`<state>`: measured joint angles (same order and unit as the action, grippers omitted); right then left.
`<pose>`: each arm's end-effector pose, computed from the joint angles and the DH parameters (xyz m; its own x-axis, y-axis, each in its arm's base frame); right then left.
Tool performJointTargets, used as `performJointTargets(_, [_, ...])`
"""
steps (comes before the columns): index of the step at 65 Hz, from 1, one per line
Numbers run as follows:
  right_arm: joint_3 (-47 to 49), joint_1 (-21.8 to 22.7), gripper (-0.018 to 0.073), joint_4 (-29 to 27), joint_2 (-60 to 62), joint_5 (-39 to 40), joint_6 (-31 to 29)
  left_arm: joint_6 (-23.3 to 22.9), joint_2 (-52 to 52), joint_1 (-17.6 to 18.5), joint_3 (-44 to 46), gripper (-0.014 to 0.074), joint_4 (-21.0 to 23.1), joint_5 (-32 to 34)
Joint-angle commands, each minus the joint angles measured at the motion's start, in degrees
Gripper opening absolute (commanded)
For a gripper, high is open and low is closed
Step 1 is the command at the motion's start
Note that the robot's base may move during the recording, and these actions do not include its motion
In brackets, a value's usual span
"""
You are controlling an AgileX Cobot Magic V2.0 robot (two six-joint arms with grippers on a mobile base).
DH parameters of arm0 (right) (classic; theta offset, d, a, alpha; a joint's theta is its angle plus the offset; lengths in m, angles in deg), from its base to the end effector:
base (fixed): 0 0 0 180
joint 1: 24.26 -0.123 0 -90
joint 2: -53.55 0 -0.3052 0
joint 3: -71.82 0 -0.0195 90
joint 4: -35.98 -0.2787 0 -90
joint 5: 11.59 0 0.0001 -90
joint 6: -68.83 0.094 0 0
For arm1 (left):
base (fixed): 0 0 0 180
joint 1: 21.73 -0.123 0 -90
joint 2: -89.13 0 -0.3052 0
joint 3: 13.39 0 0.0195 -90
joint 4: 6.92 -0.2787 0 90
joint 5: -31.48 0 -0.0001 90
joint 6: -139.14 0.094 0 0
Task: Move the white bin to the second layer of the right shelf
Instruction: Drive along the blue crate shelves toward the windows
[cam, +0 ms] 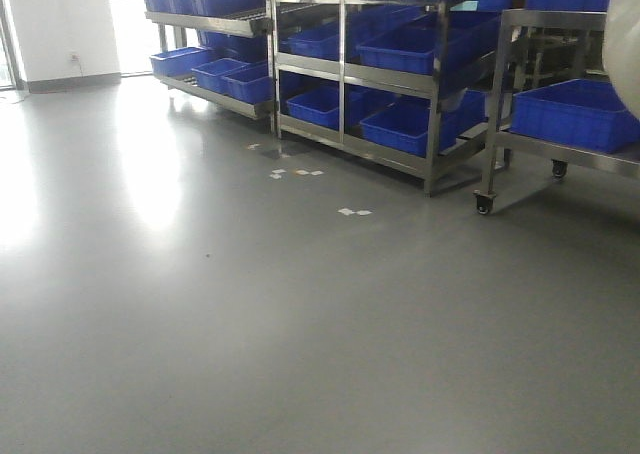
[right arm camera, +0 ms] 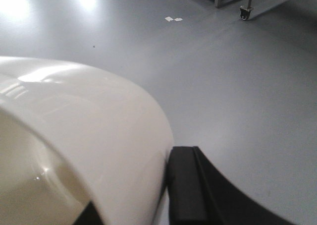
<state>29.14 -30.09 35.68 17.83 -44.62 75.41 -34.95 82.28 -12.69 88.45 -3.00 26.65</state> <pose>0.1082 0.0113 0.3419 -0.3733 0.0815 -0.9241 -0.0602 0.9919 0.1118 0.0660 -0.0111 0.2033 0.0086 0.0340 -0.9994 0.1626 0.9861 0.0350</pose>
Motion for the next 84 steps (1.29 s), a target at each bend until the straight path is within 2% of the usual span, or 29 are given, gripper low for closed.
performJointTargets(1, [1.8,0.5,0.0057,-0.2,-0.1,5.7,0.0,-0.2,0.8,0.1,-2.1,0.0085,0.3,4.8])
performJointTargets(84, [1.8,0.5,0.0057,-0.2,-0.1,5.7,0.0,-0.2,0.8,0.1,-2.1,0.0085,0.3,4.8])
